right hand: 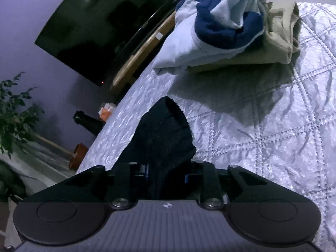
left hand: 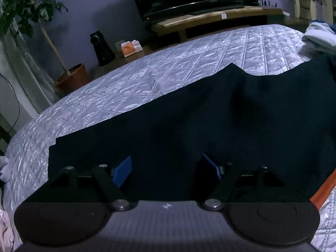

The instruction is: Fold clothes

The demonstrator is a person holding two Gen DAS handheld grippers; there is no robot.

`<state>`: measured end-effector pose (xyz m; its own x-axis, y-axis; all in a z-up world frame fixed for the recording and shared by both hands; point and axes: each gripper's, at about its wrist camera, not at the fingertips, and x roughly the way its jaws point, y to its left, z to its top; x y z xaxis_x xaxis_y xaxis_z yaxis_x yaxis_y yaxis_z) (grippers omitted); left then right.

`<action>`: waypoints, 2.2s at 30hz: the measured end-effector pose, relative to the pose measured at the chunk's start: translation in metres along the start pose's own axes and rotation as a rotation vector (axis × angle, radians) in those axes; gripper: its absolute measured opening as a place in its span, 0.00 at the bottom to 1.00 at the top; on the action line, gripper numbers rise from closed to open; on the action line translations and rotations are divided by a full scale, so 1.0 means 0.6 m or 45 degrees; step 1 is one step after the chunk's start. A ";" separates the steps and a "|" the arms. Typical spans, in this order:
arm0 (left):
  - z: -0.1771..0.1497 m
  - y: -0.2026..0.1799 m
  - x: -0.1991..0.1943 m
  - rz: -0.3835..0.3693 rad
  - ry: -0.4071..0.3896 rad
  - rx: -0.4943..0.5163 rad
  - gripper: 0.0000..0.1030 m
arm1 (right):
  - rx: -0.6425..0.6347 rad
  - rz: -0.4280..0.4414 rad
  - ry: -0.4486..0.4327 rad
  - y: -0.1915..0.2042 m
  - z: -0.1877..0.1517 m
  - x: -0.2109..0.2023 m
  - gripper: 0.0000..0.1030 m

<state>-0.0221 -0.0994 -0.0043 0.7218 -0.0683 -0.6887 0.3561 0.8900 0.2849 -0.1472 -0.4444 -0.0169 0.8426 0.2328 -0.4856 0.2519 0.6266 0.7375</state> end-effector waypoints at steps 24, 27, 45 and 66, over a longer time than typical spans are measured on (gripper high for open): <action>-0.021 0.222 0.003 0.271 0.013 -0.610 0.64 | -1.876 0.039 0.252 0.418 -0.368 0.074 0.37; -0.024 0.225 -0.002 0.264 0.008 -0.609 0.64 | -1.913 0.088 0.399 0.414 -0.385 0.066 0.80; -0.032 0.236 -0.002 0.203 0.029 -0.628 0.64 | -2.048 0.038 0.363 0.418 -0.351 0.006 0.70; -0.022 0.203 0.002 0.145 0.030 -0.543 0.65 | -1.320 0.168 0.300 0.427 -0.248 0.031 0.22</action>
<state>0.0142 0.0147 0.0209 0.7265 0.0469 -0.6855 -0.0051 0.9980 0.0629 -0.1376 -0.1689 0.0933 0.6928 0.4128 -0.5913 -0.4549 0.8864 0.0858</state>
